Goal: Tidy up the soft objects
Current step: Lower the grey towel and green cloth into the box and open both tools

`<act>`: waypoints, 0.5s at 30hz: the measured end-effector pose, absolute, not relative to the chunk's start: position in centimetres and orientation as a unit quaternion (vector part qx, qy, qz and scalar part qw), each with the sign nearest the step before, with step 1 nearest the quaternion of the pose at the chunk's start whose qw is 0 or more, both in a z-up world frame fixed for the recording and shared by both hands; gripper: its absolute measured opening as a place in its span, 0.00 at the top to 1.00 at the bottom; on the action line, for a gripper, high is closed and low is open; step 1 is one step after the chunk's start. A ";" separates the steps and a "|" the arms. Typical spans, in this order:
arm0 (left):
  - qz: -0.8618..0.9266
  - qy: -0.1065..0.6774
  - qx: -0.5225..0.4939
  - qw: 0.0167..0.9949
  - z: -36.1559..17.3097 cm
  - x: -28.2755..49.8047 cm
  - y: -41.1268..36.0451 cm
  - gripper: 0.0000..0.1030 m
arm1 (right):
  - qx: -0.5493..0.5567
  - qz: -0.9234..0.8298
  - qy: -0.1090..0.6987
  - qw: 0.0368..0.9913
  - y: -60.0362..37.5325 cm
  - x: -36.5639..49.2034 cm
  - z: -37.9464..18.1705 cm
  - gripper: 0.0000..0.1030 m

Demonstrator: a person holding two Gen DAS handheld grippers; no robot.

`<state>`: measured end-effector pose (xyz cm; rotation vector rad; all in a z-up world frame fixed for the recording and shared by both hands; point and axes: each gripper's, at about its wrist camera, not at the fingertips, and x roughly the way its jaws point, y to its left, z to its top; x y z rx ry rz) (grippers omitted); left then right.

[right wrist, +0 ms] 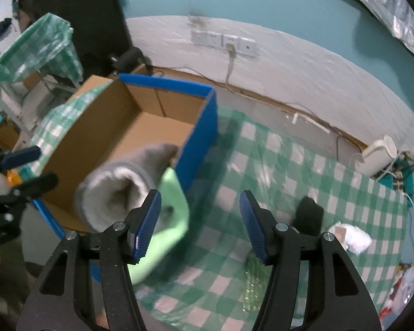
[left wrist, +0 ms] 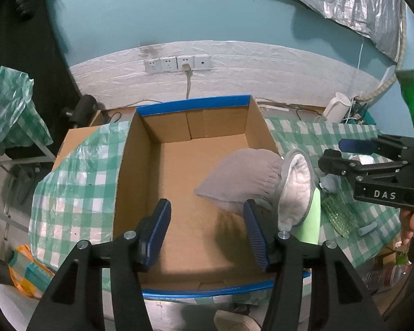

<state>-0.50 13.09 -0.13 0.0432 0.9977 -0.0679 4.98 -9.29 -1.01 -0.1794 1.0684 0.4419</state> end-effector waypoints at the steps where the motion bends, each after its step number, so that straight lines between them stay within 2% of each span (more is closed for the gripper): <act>1: -0.033 0.479 0.022 0.877 -0.2 -0.5 13.0 0.46 | -0.087 0.205 0.508 0.832 -9.6 5.0 -1.3 0.42; 15: -0.035 0.482 0.025 0.875 -0.3 -0.6 12.7 0.46 | -0.126 0.185 0.551 0.804 -10.9 4.1 -6.6 0.42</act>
